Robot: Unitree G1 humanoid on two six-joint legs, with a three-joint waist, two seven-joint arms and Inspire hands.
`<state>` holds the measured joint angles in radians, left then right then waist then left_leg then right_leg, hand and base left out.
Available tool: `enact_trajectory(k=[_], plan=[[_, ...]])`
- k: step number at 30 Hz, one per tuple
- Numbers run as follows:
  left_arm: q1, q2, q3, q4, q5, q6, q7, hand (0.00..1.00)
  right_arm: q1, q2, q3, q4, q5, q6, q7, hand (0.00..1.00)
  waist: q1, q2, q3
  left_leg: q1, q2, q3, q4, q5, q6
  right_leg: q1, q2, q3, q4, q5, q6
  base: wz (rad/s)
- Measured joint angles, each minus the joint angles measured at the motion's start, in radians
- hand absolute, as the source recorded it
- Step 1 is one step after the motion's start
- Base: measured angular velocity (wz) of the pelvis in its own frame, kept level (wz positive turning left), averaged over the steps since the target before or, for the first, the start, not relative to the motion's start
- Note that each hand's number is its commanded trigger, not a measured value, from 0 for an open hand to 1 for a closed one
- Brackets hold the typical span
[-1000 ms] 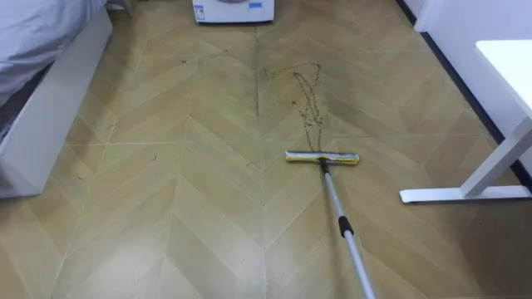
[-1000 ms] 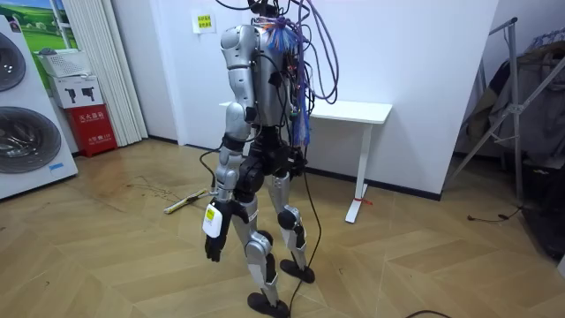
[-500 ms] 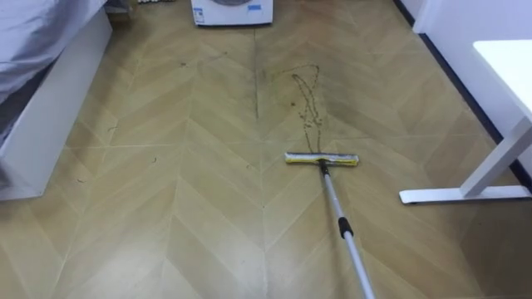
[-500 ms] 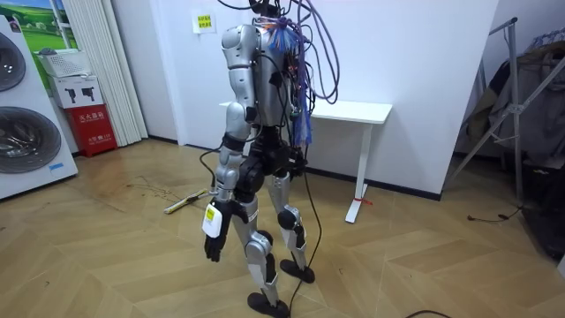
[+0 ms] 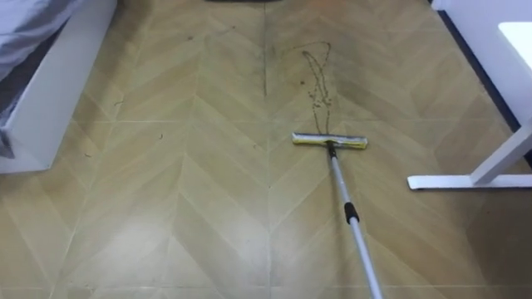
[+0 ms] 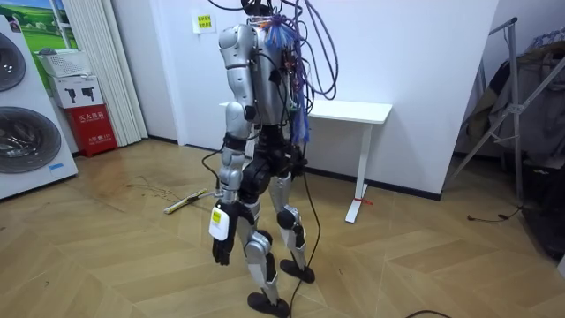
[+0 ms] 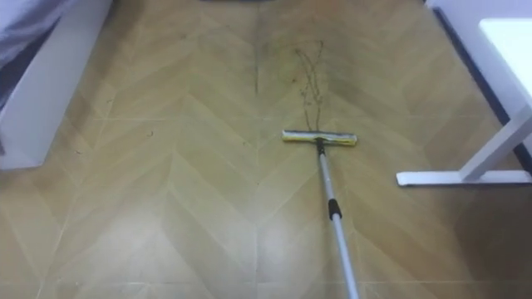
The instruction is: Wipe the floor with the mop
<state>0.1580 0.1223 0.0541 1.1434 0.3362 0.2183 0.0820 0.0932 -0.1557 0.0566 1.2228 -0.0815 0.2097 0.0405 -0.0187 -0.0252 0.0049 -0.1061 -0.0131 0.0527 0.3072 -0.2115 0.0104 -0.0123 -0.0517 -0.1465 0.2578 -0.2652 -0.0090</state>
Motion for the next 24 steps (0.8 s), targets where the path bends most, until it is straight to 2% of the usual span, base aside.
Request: enact_trajectory(k=[5,8,14,16,17,18,19,20,21,22,23,24], plan=[[-0.032,0.0,-0.001,0.059,-0.069,-0.007,0.007,0.0,-0.028,0.0,0.0,0.038,0.035,-0.004,-0.044,1.0,-0.002,0.015,0.0023,-0.098,-0.001,-0.002,0.061,-0.011,0.011,-0.1,-0.017,-0.023,0.089,-0.032,-0.001,0.16],[-0.033,0.0,-0.002,0.075,-0.074,-0.007,0.014,0.0,-0.042,-0.002,0.003,0.076,0.068,-0.003,-0.064,1.0,0.007,0.012,0.0024,-0.166,-0.013,-0.006,0.111,-0.017,0.015,-0.182,-0.036,-0.028,0.182,-0.066,-0.001,0.15],[-0.073,-0.001,0.001,0.104,-0.095,-0.005,0.013,0.0,-0.086,-0.011,0.009,0.155,0.191,0.002,-0.082,1.0,0.031,0.037,0.0139,-0.353,-0.02,-0.016,0.325,-0.083,0.023,-0.364,-0.084,-0.039,0.423,-0.167,-0.003,0.16],[-0.087,0.006,0.0,0.106,-0.108,-0.004,0.013,0.0,-0.113,-0.011,0.01,0.184,0.225,0.004,-0.081,1.0,0.056,0.036,0.0151,-0.429,-0.02,-0.017,0.436,-0.114,0.014,-0.435,-0.09,-0.041,0.537,-0.214,-0.014,0.11],[-0.093,0.009,0.0,0.106,-0.108,-0.004,0.014,0.0,-0.127,-0.01,0.01,0.192,0.232,0.008,-0.08,1.0,0.058,0.034,0.0153,-0.451,-0.021,-0.016,0.466,-0.115,0.013,-0.453,-0.094,-0.041,0.566,-0.226,-0.016,0.16],[-0.105,0.011,0.0,0.106,-0.109,-0.001,0.014,0.0,-0.155,-0.012,0.009,0.211,0.244,0.01,-0.08,1.0,0.064,0.031,0.0153,-0.497,-0.018,-0.01,0.527,-0.116,0.013,-0.484,-0.098,-0.046,0.611,-0.244,-0.025,0.15],[-0.113,0.012,-0.014,0.104,-0.117,0.0,0.016,0.0,-0.181,-0.018,0.011,0.233,0.259,0.01,-0.078,1.0,0.081,0.031,0.0142,-0.543,-0.011,-0.012,0.608,-0.111,0.006,-0.506,-0.102,-0.048,0.652,-0.267,-0.044,0.09],[-0.114,0.013,-0.024,0.103,-0.13,-0.001,0.017,0.0,-0.196,-0.023,0.009,0.247,0.265,0.01,-0.074,1.0,0.087,0.028,0.015,-0.571,0.0,-0.011,0.664,-0.102,-0.009,-0.516,-0.101,-0.05,0.676,-0.28,-0.052,-0.06],[-0.108,0.018,-0.028,0.103,-0.155,0.0,0.018,0.0,-0.229,-0.036,0.001,0.263,0.265,0.011,-0.058,1.0,0.102,0.018,0.0147,-0.636,0.018,-0.008,0.787,-0.058,-0.027,-0.529,-0.096,-0.046,0.73,-0.313,-0.059,-0.1],[-0.107,0.027,-0.048,0.101,-0.195,0.001,0.019,0.0,-0.258,-0.054,0.001,0.265,0.27,0.01,-0.039,1.0,0.108,0.005,0.0168,-0.712,0.03,-0.009,0.918,0.029,-0.025,-0.536,-0.094,-0.042,0.783,-0.341,-0.065,-0.1],[-0.102,0.033,-0.063,0.101,-0.212,0.001,0.018,0.0,-0.275,-0.066,0.003,0.265,0.27,0.01,-0.031,1.0,0.11,-0.001,0.0149,-0.751,0.038,-0.009,0.98,0.083,-0.027,-0.542,-0.091,-0.039,0.806,-0.352,-0.072,-0.09],[-0.097,0.04,-0.071,0.108,-0.239,0.001,0.014,0.0,-0.311,-0.095,0.004,0.265,0.274,0.009,-0.01,1.0,0.124,-0.003,0.0154,-0.819,0.051,-0.009,1.085,0.177,-0.031,-0.545,-0.08,-0.03,0.847,-0.373,-0.087,-0.17]])
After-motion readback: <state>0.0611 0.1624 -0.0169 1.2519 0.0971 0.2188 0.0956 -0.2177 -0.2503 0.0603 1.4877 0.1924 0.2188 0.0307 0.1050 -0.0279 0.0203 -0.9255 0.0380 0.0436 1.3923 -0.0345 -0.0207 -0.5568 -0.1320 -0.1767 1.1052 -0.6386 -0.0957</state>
